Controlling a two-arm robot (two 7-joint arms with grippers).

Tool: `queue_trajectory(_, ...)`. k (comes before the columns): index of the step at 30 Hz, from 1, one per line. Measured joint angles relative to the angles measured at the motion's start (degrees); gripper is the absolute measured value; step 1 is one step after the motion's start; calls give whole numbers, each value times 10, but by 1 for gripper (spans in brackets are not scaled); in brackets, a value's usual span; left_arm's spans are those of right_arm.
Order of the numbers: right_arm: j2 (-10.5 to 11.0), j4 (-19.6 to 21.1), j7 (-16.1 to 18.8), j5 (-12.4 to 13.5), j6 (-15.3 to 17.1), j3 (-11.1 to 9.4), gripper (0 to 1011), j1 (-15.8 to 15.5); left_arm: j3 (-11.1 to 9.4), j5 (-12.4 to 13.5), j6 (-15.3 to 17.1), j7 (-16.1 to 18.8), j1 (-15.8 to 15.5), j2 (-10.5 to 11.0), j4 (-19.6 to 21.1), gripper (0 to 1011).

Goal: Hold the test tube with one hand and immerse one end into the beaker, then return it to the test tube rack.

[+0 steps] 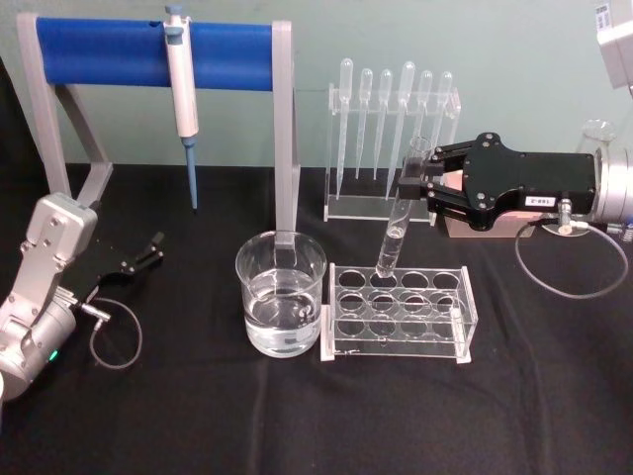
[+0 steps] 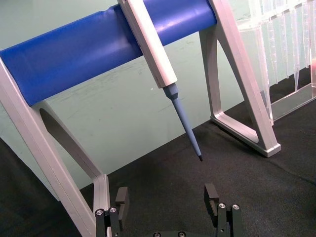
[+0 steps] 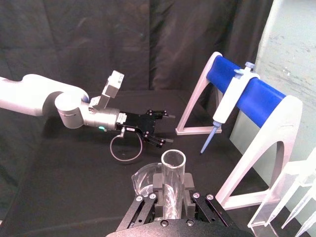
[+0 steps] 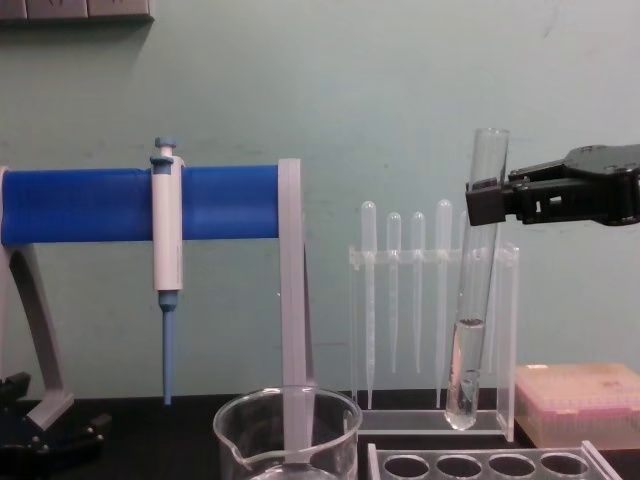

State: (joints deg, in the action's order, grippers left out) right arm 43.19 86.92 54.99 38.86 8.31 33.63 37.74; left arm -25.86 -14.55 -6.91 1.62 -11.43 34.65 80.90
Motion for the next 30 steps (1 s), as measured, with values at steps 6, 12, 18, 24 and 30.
queue_trajectory(6,0,0,0,0,0,0,238,0,0,0,0,0,0,0,0,1000)
queue_trajectory(12,0,0,0,0,0,0,238,0,0,0,0,0,0,0,0,1000)
queue_trajectory(18,0,0,0,0,0,0,238,0,0,0,0,0,0,0,0,1000)
queue_trajectory(24,0,0,0,0,0,0,238,0,0,0,0,0,0,0,0,1000)
queue_trajectory(30,0,0,0,0,0,0,238,0,0,0,0,0,0,0,0,1000)
